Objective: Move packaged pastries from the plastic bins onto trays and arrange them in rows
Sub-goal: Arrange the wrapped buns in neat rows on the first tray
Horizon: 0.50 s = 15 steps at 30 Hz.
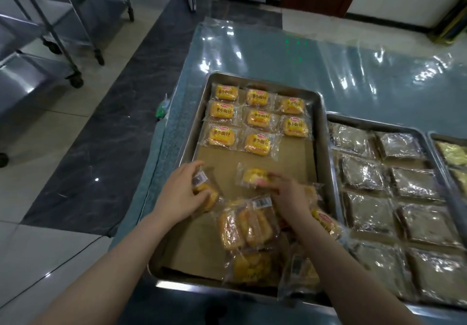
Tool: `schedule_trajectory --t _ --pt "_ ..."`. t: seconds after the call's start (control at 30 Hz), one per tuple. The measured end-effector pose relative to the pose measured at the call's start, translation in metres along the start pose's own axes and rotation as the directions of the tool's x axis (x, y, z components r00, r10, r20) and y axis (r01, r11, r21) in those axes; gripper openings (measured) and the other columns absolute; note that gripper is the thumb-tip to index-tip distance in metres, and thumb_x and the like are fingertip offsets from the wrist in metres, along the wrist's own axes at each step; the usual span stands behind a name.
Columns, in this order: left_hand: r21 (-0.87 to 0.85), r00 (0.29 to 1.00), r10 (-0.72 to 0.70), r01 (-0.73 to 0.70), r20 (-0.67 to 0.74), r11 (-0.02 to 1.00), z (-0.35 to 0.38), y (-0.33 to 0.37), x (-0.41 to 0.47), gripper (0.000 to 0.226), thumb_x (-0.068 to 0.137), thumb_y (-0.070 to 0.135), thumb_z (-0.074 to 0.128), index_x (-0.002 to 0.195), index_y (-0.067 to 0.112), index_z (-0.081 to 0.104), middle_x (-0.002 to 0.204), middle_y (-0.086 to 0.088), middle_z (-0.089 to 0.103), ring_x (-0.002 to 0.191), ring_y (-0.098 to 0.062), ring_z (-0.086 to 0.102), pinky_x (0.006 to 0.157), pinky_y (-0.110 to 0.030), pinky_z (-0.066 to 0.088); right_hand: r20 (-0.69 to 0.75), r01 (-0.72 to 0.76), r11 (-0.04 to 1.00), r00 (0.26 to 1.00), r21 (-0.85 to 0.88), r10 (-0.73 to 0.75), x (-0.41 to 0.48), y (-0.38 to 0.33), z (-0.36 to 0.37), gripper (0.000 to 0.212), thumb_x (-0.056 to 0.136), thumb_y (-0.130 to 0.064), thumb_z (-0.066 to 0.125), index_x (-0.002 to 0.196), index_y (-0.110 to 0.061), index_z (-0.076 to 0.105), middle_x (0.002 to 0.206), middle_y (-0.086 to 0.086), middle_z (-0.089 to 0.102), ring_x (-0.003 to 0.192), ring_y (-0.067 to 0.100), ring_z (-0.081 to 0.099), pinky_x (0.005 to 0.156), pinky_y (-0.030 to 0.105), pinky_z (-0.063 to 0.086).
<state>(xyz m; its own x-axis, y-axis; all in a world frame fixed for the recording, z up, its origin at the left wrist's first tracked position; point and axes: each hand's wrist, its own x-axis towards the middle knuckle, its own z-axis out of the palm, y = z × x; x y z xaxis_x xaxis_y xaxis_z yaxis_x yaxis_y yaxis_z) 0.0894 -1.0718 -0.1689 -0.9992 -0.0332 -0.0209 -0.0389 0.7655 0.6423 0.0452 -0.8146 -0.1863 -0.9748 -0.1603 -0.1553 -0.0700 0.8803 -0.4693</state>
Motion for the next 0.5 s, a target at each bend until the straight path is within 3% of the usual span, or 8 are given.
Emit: schedule_trajectory --t 0.07,0.17,0.3,0.43,0.5 --pt "-0.054 0.998 0.031 -0.033 -0.045 0.998 -0.002 0.001 0.007 0.052 0.079 0.024 0.07 0.126 0.028 0.05 0.11 0.015 0.048 0.099 -0.006 0.049 0.086 -0.026 0.041 0.149 0.06 0.995 0.988 -0.084 -0.047 0.0 0.003 0.002 0.034 0.092 -0.012 0.057 0.115 -0.035 0.066 0.143 -0.012 0.045 0.122 0.011 0.049 0.099 0.031 0.045" --pt "-0.144 0.99 0.074 -0.092 -0.123 0.985 -0.002 0.003 0.018 0.024 0.08 0.013 0.068 0.094 0.031 0.06 0.093 0.017 0.049 0.086 0.003 0.051 0.072 -0.012 0.038 0.188 0.101 0.984 0.98 -0.145 -0.073 0.003 0.005 0.003 0.05 0.088 -0.001 0.053 0.117 -0.04 0.062 0.153 -0.014 0.029 0.141 0.013 0.026 0.112 0.036 0.029" --pt "-0.247 0.981 0.103 -0.142 -0.164 0.958 0.006 0.004 0.028 0.026 0.079 0.004 0.07 0.081 0.028 0.06 0.097 0.016 0.058 0.102 0.022 0.045 0.08 0.002 0.032 0.197 0.104 0.986 0.978 -0.133 -0.076 0.008 0.006 0.005 0.061 0.085 0.001 0.055 0.124 -0.047 0.055 0.156 -0.013 0.018 0.145 0.013 0.012 0.111 0.032 0.015" --pt "-0.062 0.987 0.144 -0.149 -0.068 0.987 0.016 -0.005 0.024 0.029 0.079 0.004 0.068 0.08 0.029 0.053 0.093 0.014 0.053 0.084 0.002 0.054 0.075 -0.015 0.044 0.112 0.056 0.99 0.993 -0.131 -0.041 0.009 0.0 0.004 0.05 0.088 -0.011 0.061 0.124 -0.045 0.055 0.152 -0.01 0.031 0.139 0.022 0.028 0.108 0.041 0.032" --pt "0.061 0.986 0.168 -0.167 -0.021 0.984 0.02 -0.01 0.018 0.025 0.079 0.006 0.068 0.088 0.026 0.056 0.1 0.012 0.053 0.088 -0.007 0.054 0.074 -0.025 0.047 0.114 0.061 0.98 0.993 -0.191 -0.04 0.01 -0.004 0.003 0.046 0.09 -0.015 0.06 0.127 -0.042 0.053 0.15 -0.005 0.033 0.135 0.026 0.03 0.105 0.043 0.036"
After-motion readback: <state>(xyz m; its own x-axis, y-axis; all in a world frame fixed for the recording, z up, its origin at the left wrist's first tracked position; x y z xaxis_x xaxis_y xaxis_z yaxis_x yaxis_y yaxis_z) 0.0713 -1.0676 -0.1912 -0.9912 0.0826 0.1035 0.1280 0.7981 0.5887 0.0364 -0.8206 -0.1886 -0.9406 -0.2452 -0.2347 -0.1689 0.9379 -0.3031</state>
